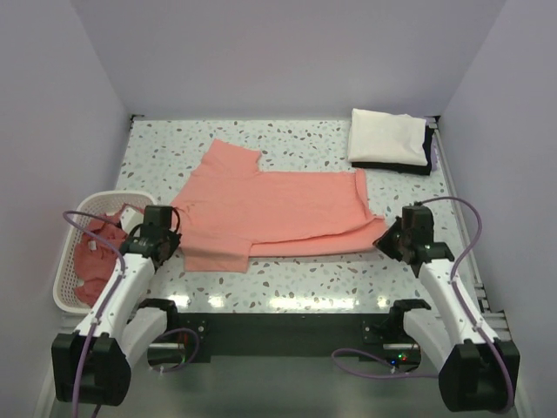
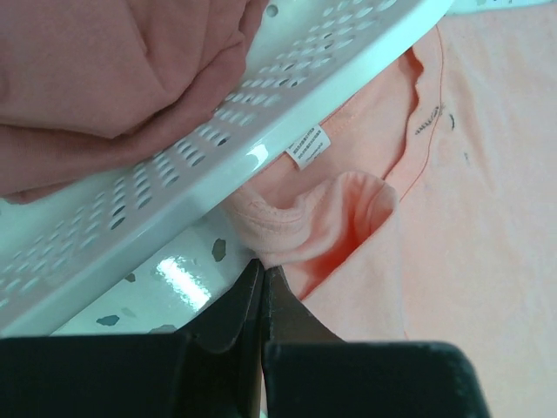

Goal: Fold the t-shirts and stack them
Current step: Fold the tshirt

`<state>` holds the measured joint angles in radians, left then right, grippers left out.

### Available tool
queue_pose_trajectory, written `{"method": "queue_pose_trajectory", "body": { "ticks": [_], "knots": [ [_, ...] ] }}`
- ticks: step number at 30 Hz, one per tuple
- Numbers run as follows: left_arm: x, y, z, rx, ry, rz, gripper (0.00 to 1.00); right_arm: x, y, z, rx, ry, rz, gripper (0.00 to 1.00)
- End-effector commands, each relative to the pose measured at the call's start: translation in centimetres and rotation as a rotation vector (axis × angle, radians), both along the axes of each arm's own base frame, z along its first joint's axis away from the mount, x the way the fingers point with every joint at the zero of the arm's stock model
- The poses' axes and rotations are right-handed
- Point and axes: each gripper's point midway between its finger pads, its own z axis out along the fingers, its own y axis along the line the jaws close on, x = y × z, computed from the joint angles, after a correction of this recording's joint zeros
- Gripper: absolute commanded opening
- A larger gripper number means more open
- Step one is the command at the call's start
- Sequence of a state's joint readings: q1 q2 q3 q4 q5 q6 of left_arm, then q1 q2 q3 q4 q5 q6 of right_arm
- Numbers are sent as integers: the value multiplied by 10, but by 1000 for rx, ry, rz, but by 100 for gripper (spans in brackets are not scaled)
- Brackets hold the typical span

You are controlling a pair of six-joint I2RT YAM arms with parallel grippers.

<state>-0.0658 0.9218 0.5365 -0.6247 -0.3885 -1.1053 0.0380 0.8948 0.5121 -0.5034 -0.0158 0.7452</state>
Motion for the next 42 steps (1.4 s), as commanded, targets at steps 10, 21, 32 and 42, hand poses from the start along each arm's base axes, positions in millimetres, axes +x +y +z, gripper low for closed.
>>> {"method": "queue_pose_trajectory", "body": {
  "ticks": [10,21,32,42],
  "knots": [
    [-28,-4,-2,-30,-8,7,0,-50,-6,0,-4,17,-33,27],
    [-16,-16,7,-41,-24,-110,76,-25,38,27,109,-115,218,49],
    [5,-26,20,-42,-77,-191,81,-25,160,35,102,-207,563,48],
    [41,-26,102,27,-229,-265,81,-77,324,30,-53,-324,951,46]
  ]
}}
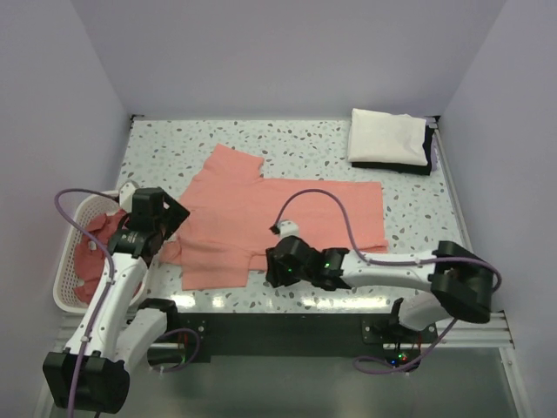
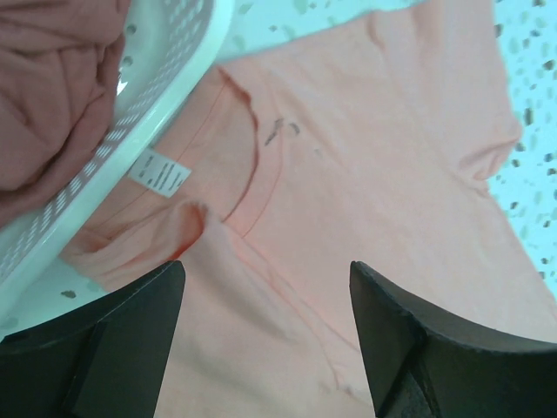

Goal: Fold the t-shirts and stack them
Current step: Fold the tshirt

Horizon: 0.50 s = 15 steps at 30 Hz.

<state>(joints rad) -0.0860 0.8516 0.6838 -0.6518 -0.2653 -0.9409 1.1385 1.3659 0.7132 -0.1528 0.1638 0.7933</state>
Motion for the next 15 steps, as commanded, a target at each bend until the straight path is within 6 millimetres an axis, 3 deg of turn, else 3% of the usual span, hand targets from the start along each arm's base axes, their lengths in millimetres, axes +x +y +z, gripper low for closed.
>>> {"method": "queue_pose_trajectory", "body": {
  "ticks": [1,2,4,5,7,8,10,12,13,15],
  "knots": [
    [19,-1,43,41,-100,-48,82,15,64,30,35,-210,42,45],
    [21,0,48,46,-105,-50,82,5,77,30,23,-231,89,45],
    [26,0,67,58,-141,-58,83,4,101,40,23,-302,147,44],
    [28,1,73,61,-156,-59,83,-3,108,28,-10,-308,187,44],
    [31,1,90,70,-188,-67,83,-2,132,39,22,-360,236,43],
    [32,1,93,71,-191,-66,84,-8,141,28,11,-353,279,42],
    [35,1,105,75,-213,-72,84,-9,161,36,34,-391,326,41],
    [38,2,114,80,-229,-68,85,-13,175,20,7,-397,374,40],
    [40,2,114,85,-227,-70,86,-12,186,26,13,-420,392,40],
    [43,3,120,91,-234,-72,86,-16,196,13,-15,-436,423,40]
  ]
}}
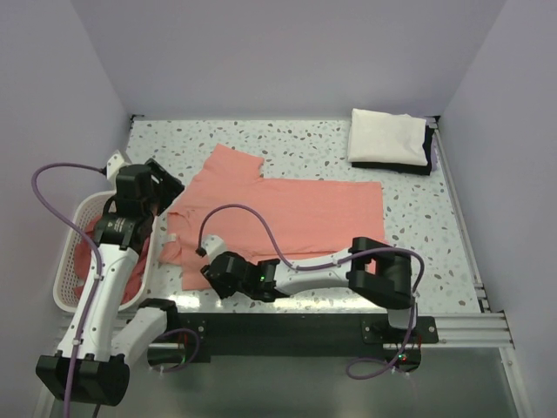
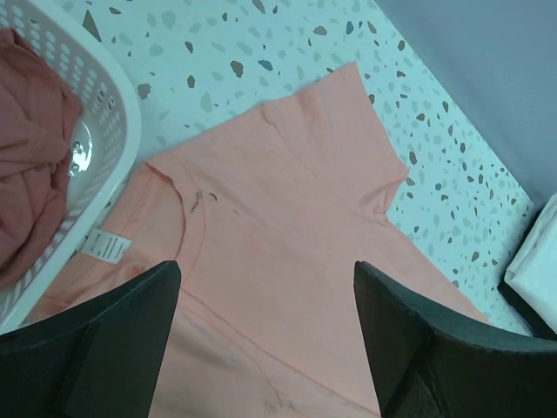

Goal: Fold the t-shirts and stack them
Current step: Fold the tshirt

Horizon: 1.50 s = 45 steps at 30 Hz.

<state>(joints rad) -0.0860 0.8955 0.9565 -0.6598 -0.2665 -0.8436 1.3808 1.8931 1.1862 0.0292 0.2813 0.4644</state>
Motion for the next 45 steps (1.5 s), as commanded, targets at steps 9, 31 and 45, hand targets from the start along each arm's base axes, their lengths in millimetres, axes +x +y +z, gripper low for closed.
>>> {"method": "queue_pose_trajectory", "body": {
  "ticks": [9,31,45],
  "knots": [
    [17,13,31,50,-49,-12,86,5,59,0,-10,-164,114,44],
    [36,15,-9,4,21,-78,85,34,54,-6,-80,-181,64,4],
    [36,3,-41,-25,70,-151,85,86,51,65,66,-27,94,2]
  ]
}}
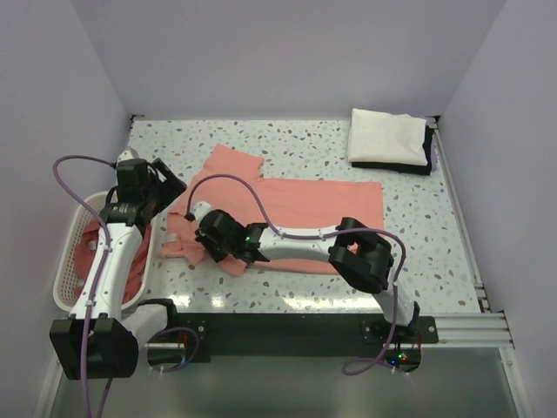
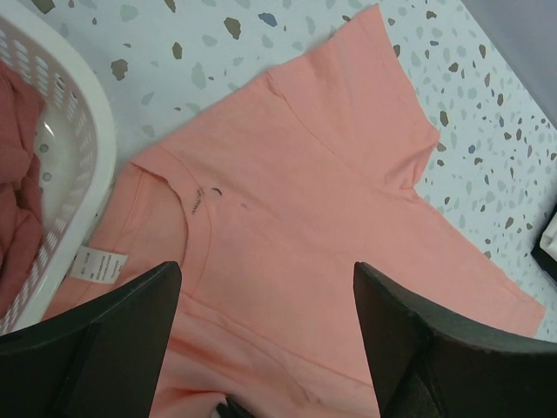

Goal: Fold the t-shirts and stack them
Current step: Fold the tshirt

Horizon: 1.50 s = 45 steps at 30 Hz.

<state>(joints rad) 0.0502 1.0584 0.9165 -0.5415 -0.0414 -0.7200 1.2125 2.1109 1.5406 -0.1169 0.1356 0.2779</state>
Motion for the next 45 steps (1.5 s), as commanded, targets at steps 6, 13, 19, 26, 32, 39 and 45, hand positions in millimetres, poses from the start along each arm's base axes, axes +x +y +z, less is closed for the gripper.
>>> {"method": "queue_pose_trajectory", "body": {
  "ticks": [6,13,19,26,32,39,45],
  "knots": [
    [8,-3,-8,6,-12,-45,84,17,14,80,179,65,49,2],
    [1,-3,-19,1,6,-42,84,33,12,84,196,81,29,2],
    [-5,-4,-25,1,26,-44,84,72,5,84,203,59,-21,2],
    [-11,-4,-31,-2,37,-42,84,110,3,84,191,6,-59,2],
    [-15,-4,-38,-2,55,-43,84,139,-5,79,185,-4,-96,6],
    [-19,-9,-46,-23,69,-57,84,160,-17,71,159,-6,-148,34],
    [-23,-12,-58,-47,89,-58,84,172,-40,94,160,-34,-209,46]
  ]
}}
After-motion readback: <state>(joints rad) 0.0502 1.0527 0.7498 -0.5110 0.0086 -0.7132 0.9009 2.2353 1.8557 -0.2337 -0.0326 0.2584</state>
